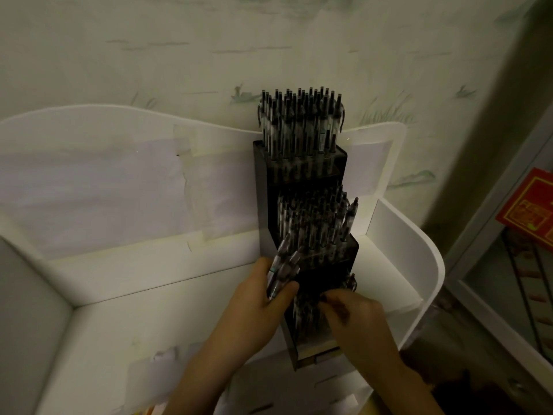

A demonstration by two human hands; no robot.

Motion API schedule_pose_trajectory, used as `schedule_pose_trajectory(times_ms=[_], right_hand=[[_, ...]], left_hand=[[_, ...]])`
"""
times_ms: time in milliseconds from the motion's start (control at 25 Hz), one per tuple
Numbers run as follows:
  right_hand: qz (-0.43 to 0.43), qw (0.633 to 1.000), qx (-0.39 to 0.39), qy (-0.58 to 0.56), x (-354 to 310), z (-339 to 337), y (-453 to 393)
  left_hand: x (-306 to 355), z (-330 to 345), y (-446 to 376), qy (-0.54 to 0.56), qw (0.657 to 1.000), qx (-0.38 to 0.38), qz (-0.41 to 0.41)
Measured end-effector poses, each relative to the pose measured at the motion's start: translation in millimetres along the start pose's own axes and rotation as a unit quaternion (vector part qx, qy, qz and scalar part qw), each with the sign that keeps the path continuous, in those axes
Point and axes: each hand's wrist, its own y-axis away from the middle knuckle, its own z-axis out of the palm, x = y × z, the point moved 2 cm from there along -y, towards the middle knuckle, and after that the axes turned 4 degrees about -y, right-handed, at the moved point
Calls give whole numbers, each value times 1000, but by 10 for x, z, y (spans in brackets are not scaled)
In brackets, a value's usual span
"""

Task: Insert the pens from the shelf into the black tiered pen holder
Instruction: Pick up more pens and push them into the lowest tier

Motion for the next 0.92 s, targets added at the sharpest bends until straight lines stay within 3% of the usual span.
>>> schedule_pose_trajectory(times_ms=[240, 360, 480, 600, 720, 840, 920], right_hand=[[33, 999, -22, 0, -8, -40, -7], [9, 999, 42, -6, -181, -210, -33], [-3, 988, 69, -136, -437, -372, -59], [37, 970, -11, -240, -551, -411, -110], [97, 946, -41, -307, -516, -443, -136], [140, 921, -21, -364, -532, -570, -161], [167, 888, 40, -428, -534, -717, -207]], left_hand=[[89, 21, 35, 16, 1000, -15, 13], [147, 54, 48, 29, 999, -20, 24], [219, 117, 50, 40, 998, -29, 28], [254, 189, 40, 44, 998, -34, 33], [277, 236, 39, 50, 997, -37, 38], [321, 236, 48, 61, 996, -42, 51], [339, 198, 38, 60, 996, -40, 55]])
